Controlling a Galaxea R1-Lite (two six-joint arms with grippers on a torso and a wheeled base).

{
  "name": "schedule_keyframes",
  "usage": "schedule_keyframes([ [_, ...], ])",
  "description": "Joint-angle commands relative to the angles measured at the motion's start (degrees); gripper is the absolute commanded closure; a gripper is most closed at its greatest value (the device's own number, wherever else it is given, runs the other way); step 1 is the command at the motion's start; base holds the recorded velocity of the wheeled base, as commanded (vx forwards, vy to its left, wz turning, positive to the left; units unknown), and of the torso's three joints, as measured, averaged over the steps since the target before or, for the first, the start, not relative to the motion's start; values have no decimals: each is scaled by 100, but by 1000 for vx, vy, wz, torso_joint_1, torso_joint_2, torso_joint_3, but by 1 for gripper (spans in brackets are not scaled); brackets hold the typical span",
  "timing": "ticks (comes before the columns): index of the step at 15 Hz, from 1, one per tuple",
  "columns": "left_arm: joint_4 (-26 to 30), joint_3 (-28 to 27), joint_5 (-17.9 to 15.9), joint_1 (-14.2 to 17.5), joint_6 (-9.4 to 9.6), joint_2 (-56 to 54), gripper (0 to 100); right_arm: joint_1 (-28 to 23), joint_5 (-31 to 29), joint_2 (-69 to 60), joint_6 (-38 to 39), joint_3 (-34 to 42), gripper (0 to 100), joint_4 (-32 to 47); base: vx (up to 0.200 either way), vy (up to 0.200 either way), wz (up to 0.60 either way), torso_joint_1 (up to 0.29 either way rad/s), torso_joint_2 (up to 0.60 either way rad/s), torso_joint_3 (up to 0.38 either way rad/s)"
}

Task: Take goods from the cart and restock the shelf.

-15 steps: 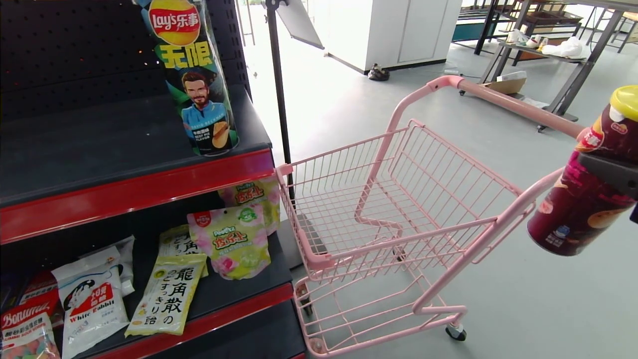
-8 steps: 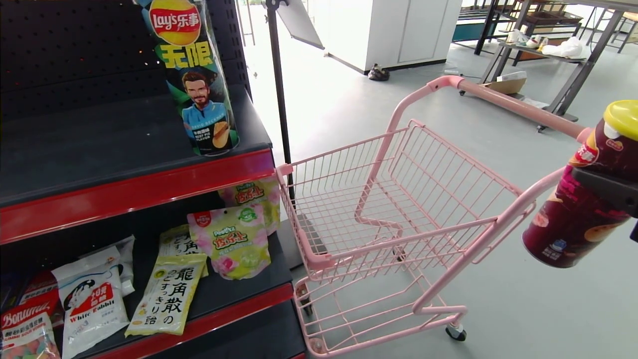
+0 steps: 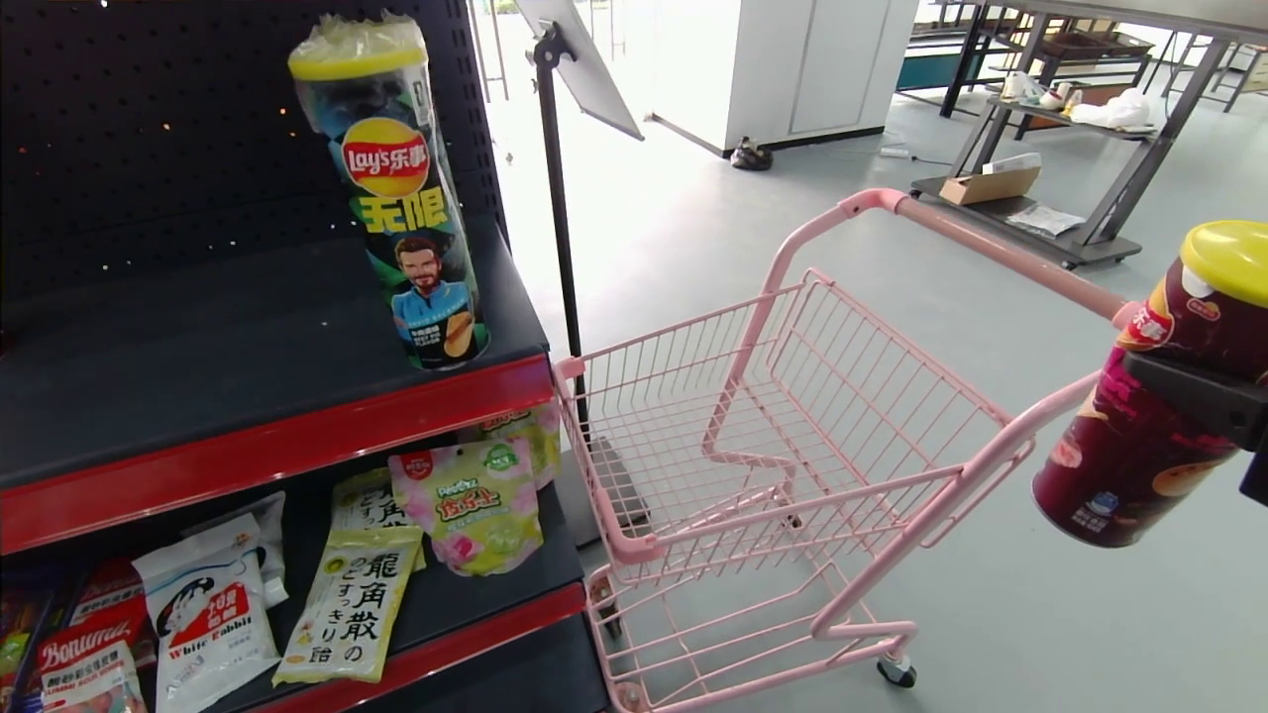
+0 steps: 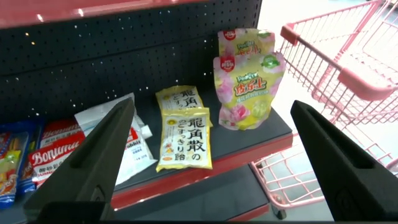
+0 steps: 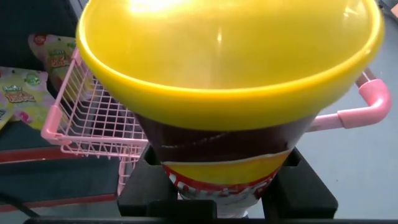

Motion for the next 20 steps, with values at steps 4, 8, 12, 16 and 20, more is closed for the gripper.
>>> schedule_keyframes([
  [4,1,0,1,1,3,5,0,2,104,43,-12,7,100,-6,0,0,0,184,-554,-378],
  [8,1,0,1,1,-5,5,0,2,157,43,-144,16,100,-6,0,0,0,206,-592,-377],
  [12,1,0,1,1,3,5,0,11,157,34,-179,42,100,-6,0,0,0,178,-436,-272],
  [16,1,0,1,1,3,5,0,2,148,25,-206,86,100,-15,0,0,0,151,-383,-227],
  [20,1,0,1,1,3,5,0,-33,104,25,-258,174,100,-15,0,0,0,113,-277,-157],
])
